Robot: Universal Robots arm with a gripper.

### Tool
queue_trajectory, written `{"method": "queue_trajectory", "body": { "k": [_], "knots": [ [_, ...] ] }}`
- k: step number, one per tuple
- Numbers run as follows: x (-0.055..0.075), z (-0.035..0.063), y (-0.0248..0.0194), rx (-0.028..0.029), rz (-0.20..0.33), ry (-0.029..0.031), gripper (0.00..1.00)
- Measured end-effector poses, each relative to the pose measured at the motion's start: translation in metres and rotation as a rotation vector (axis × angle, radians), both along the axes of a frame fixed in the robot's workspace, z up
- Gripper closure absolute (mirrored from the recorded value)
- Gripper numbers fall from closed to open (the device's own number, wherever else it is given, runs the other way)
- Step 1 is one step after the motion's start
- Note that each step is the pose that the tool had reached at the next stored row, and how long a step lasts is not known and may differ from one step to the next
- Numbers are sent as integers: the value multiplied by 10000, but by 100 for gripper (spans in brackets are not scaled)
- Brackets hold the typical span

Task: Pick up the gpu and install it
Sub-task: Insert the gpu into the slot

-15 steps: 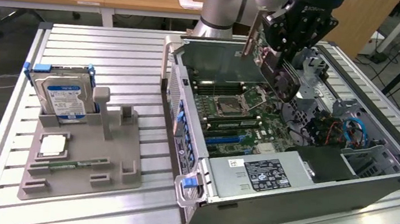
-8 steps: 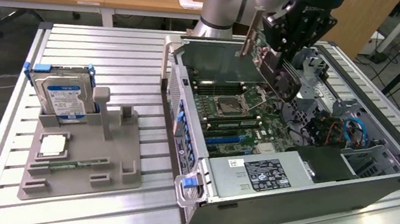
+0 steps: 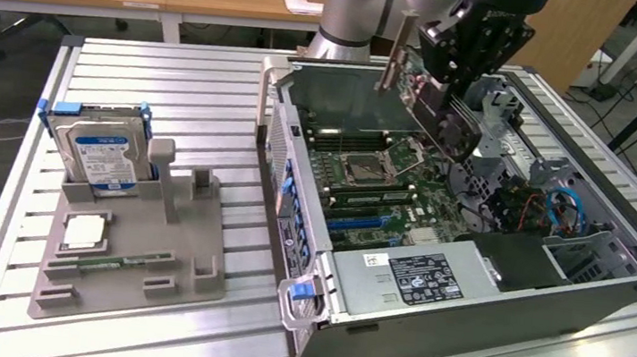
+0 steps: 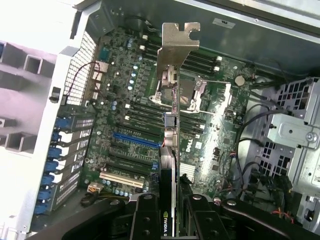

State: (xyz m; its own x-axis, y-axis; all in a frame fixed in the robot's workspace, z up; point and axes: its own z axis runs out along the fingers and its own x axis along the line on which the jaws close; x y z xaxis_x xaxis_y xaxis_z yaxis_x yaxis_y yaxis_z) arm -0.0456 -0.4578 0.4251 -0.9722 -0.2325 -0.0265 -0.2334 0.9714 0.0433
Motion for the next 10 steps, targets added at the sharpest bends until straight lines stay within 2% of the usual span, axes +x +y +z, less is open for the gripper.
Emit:
{"method": "queue_trajectory", "body": {
  "k": [10],
  "knots": [
    [0, 0, 0, 0, 643, 0, 74]
  ]
}}
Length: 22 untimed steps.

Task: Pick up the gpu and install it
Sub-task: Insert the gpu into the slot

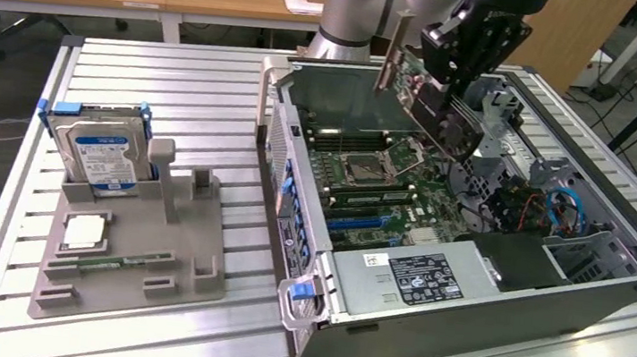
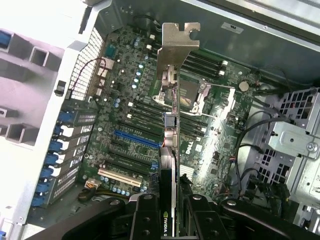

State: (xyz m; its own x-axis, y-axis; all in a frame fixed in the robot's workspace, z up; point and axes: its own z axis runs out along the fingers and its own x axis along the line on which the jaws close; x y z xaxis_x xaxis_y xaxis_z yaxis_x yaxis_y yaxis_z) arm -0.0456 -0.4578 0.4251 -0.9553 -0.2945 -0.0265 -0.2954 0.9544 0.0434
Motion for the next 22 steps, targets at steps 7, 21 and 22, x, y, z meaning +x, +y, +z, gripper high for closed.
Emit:
{"method": "queue_trajectory", "body": {
  "k": [7, 21, 22],
  "knots": [
    [0, 0, 0, -1, 431, 0, 74],
    [0, 0, 0, -1, 1273, 0, 74],
    [0, 0, 0, 0, 1334, 0, 74]
  ]
}}
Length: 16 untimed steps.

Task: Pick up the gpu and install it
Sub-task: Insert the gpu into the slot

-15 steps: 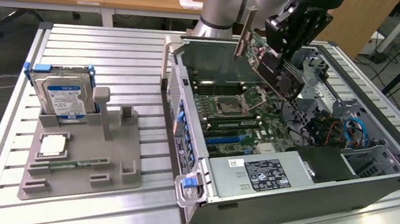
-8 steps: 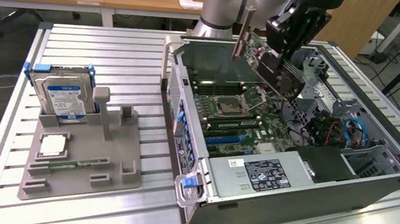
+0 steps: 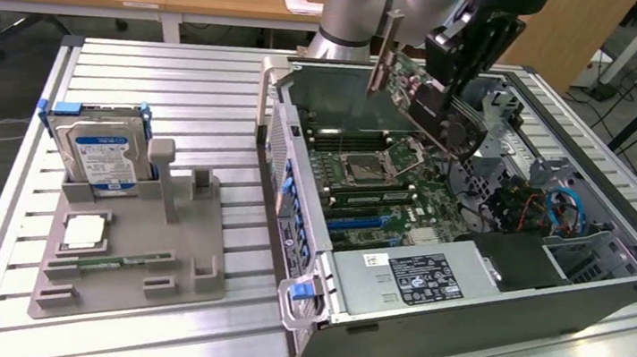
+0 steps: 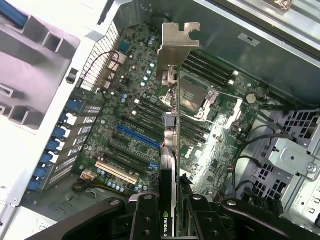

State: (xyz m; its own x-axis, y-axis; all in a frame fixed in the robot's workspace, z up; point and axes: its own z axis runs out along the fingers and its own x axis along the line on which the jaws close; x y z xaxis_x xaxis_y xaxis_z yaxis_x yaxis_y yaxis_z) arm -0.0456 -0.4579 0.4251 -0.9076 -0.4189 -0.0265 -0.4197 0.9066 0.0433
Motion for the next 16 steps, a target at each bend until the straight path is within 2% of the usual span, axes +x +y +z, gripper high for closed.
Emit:
{"method": "queue_trajectory", "body": {
  "k": [16],
  "knots": [
    [0, 0, 0, 0, 913, 0, 74]
  ]
}}
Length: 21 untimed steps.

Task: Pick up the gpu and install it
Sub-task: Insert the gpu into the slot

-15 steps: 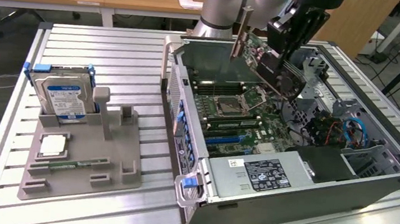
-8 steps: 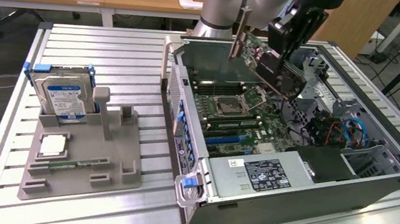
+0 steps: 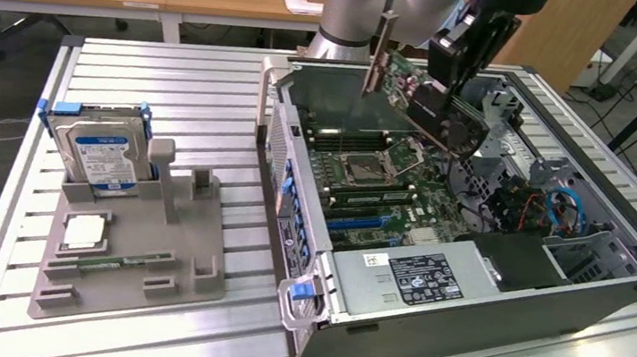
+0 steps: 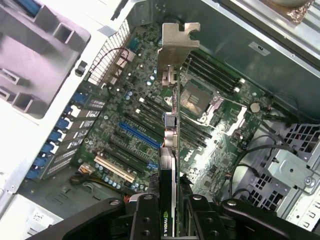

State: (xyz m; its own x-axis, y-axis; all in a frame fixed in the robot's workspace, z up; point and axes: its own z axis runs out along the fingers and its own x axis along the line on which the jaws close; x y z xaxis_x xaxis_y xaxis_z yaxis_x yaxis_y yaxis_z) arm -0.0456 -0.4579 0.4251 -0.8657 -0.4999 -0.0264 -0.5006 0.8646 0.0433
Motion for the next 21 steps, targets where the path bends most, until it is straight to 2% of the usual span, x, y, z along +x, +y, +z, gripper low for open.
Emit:
{"method": "queue_trajectory", "body": {
  "k": [21],
  "knots": [
    [0, 0, 0, 0, 1228, 0, 74]
  ]
}}
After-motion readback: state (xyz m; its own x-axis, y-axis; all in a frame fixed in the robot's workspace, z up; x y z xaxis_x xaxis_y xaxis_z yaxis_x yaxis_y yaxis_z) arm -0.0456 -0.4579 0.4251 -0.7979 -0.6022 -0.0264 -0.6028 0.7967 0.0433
